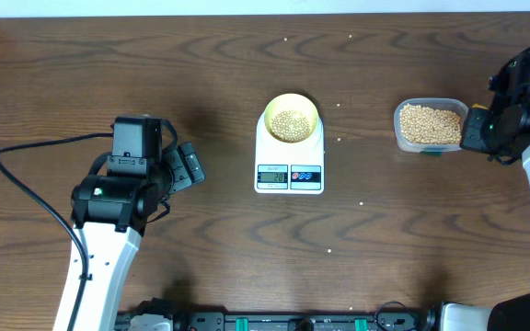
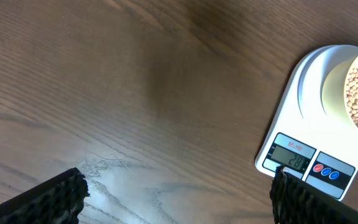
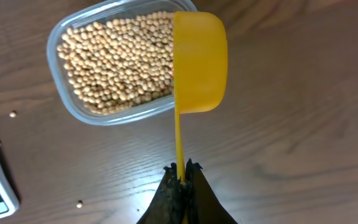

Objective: Scoop item into bowl and weigh 50g on scale
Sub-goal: 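Lower the scoop down into the soybeans with the right gripper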

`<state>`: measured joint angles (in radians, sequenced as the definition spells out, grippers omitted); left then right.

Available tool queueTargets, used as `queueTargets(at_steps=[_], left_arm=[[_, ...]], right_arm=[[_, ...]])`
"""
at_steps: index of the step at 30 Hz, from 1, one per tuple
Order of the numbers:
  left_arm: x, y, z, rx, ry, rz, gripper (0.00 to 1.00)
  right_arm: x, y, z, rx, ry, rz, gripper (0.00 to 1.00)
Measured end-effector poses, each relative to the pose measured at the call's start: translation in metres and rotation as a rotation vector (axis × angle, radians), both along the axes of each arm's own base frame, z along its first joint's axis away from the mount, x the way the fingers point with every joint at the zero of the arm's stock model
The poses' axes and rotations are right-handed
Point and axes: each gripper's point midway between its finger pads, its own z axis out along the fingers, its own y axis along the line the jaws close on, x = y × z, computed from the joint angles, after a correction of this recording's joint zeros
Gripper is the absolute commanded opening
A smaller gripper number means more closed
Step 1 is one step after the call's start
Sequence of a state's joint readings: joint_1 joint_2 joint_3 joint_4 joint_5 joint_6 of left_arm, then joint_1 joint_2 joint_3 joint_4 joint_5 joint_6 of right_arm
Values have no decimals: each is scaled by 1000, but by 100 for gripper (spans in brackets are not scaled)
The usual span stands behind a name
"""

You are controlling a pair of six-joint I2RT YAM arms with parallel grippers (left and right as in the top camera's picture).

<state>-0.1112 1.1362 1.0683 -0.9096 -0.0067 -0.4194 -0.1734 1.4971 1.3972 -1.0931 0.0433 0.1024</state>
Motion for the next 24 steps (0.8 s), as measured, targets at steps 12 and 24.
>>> queueTargets(at_steps=[12, 24], left_arm=[[0, 0, 0, 0, 0, 0, 96], [0, 0, 0, 0, 0, 0, 96]], right_arm=[[-4, 3, -2, 14, 18, 12, 1], [22, 4, -21, 42, 3, 19, 1]])
